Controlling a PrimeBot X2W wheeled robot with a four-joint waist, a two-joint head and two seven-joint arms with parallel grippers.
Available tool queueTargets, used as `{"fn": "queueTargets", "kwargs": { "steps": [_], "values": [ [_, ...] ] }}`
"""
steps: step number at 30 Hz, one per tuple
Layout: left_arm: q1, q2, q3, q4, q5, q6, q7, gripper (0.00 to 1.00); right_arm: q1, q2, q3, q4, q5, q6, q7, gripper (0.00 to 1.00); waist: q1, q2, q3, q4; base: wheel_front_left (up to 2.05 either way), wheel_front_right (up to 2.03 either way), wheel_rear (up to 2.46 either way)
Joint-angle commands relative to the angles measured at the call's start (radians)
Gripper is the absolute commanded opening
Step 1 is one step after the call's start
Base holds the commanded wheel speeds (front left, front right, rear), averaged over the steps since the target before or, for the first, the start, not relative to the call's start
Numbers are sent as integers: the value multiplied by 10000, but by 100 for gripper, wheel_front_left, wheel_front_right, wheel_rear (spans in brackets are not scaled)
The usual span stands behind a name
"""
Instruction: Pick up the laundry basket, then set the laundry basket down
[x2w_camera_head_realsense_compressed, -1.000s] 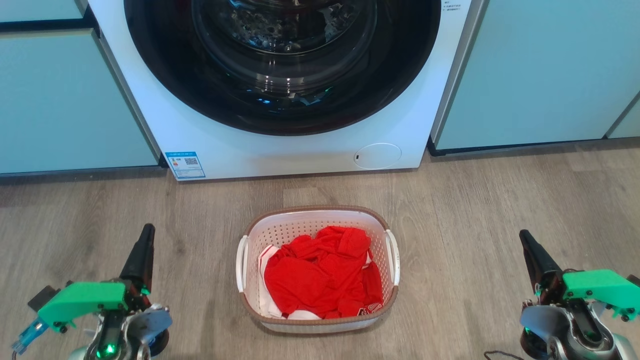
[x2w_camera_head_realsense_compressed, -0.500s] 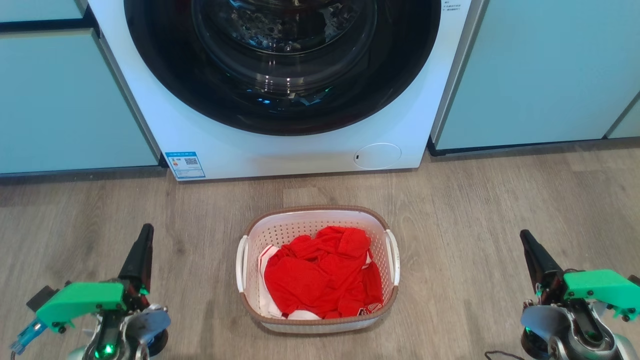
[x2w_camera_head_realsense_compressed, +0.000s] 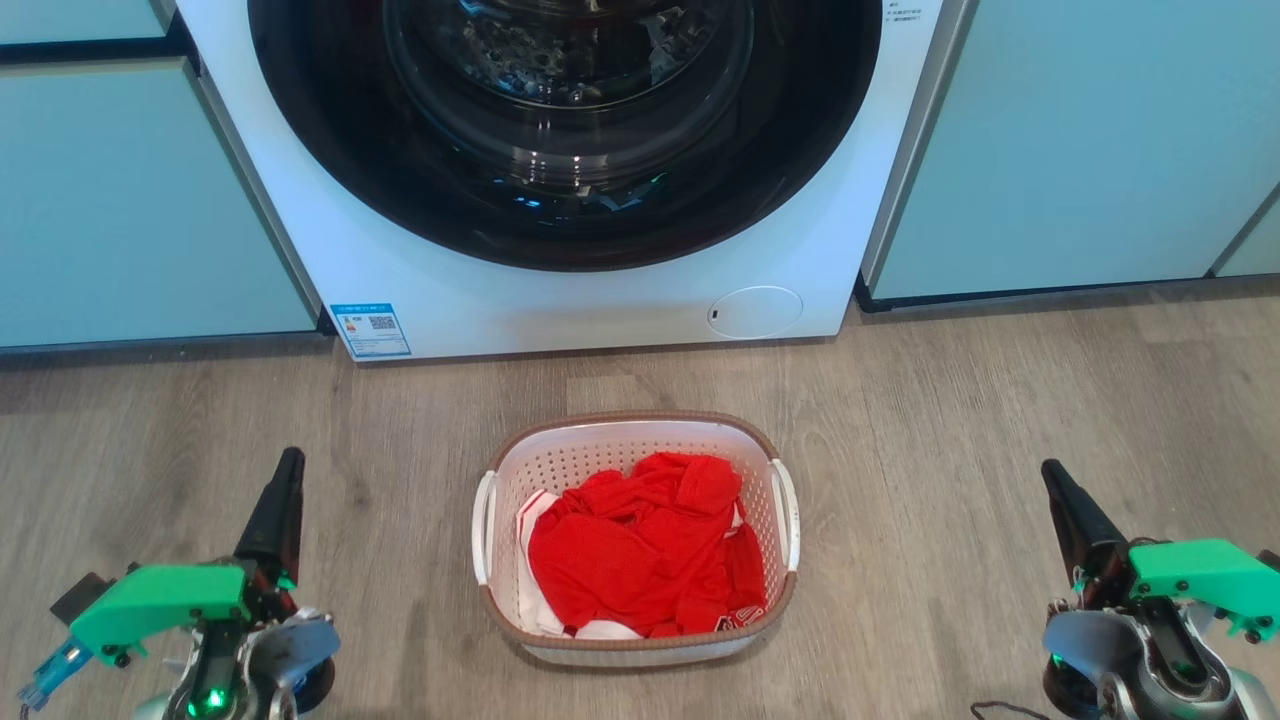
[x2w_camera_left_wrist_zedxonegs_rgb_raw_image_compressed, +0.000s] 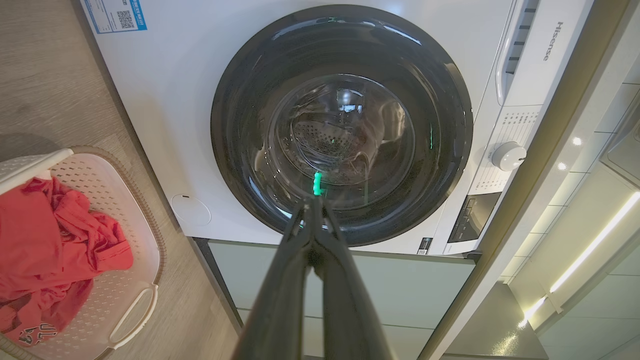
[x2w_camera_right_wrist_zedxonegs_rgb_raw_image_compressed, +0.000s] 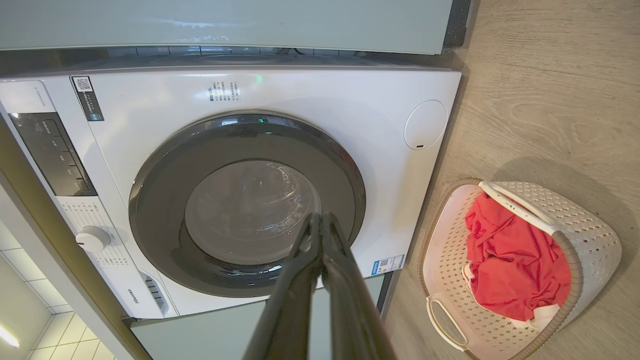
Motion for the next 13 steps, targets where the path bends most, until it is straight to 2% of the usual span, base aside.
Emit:
{"fn": "queueTargets", "kwargs": {
  "steps": [1, 13],
  "values": [
    [-542, 67, 338, -295, 74, -69, 60, 0, -457, -50, 155, -314, -61, 27, 49, 0, 0, 0, 0, 0, 0, 0, 0],
    [-543, 52, 360, -294, 92, -69, 77, 0, -459, -32, 130, -313, -82, 27, 69, 0, 0, 0, 0, 0, 0, 0, 0]
  ]
}}
